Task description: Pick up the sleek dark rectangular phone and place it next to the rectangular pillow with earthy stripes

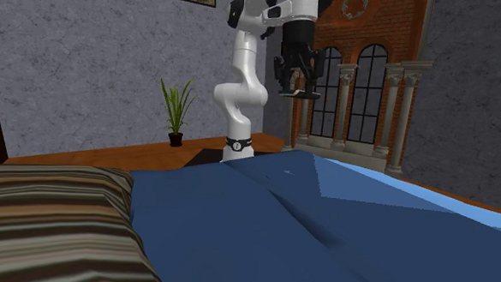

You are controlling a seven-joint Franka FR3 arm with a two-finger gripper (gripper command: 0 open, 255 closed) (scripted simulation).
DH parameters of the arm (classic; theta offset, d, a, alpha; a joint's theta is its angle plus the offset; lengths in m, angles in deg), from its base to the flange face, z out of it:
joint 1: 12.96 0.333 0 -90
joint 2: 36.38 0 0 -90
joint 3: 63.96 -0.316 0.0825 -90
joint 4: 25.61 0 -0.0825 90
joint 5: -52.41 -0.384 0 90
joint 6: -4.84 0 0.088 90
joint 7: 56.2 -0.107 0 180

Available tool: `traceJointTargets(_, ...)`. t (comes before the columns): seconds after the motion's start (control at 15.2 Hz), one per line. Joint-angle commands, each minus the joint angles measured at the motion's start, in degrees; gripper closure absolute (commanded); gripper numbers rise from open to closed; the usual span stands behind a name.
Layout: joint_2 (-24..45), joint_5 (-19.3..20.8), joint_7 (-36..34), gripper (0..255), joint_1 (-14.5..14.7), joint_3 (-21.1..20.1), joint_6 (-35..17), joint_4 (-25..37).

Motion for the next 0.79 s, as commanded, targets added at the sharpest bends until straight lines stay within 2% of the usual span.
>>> traceJointTargets(0.0,1.74,1.06,1.55,255,-1.06,1.01,0.18,1.55)
traceJointTargets(0.73,16.15,8.02,9.55,255,-6.77,6.07,1.81,15.52)
